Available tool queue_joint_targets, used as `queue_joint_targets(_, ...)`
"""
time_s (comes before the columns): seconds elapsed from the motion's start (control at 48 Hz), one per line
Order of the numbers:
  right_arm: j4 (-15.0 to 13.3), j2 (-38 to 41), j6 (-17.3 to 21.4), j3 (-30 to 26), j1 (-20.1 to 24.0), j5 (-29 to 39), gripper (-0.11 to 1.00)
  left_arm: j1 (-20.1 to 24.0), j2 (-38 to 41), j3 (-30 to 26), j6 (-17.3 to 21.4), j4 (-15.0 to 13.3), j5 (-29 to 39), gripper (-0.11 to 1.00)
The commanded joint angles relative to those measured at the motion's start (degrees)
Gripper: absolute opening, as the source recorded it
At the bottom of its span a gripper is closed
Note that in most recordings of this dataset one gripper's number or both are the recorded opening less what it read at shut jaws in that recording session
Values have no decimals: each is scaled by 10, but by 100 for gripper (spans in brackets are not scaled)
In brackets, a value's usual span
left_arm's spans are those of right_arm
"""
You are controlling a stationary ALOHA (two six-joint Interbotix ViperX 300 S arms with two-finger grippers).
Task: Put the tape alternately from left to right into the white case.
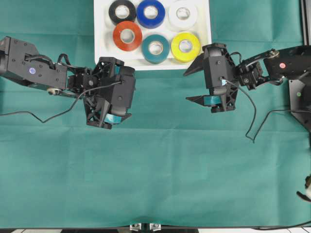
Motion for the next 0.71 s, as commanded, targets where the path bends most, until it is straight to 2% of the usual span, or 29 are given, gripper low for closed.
queue_joint_targets(0.0, 1, -12, 0, -6, 2, -4, 86, -3, -18, 8, -2, -2, -5, 40)
queue_joint_targets(0.479, 1, -15, 0, -11, 2, 2, 86, -3, -57, 33, -2, -2, -5, 39)
queue_joint_targets(0.688, 1, -48, 0, -4, 2, 13, 86, -2, -80, 56, -3, -2, -6, 40)
